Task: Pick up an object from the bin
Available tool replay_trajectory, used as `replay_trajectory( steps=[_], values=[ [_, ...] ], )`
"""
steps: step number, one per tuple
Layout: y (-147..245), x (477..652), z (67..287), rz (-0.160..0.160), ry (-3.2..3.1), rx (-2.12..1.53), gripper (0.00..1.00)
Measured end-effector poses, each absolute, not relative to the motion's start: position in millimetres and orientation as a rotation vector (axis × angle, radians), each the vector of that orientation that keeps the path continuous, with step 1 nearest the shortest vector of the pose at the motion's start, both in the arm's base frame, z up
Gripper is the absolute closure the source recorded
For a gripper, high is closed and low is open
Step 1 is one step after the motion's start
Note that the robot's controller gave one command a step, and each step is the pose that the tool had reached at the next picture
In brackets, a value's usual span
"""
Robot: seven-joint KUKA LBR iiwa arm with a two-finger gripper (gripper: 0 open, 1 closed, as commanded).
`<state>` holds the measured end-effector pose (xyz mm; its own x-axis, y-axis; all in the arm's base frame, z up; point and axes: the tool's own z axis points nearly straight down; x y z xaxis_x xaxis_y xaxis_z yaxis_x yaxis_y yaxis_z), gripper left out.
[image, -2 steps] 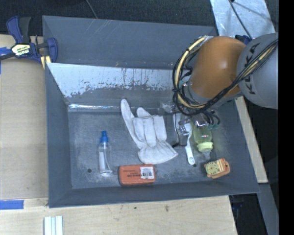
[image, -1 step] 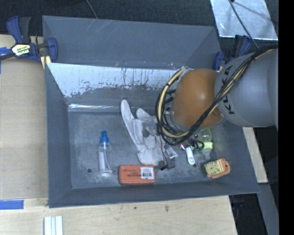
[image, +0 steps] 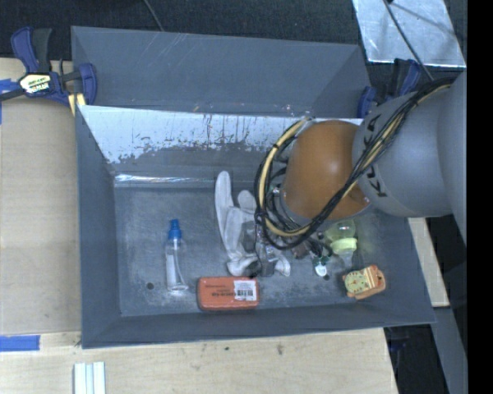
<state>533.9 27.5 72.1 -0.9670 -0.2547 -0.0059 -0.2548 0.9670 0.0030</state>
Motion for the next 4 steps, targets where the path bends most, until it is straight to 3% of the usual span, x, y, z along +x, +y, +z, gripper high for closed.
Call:
replay_trajectory(
  steps=[4],
  values=[
    [25,533.9,91,0.001,3.119,-0.369,1.0]
  ],
)
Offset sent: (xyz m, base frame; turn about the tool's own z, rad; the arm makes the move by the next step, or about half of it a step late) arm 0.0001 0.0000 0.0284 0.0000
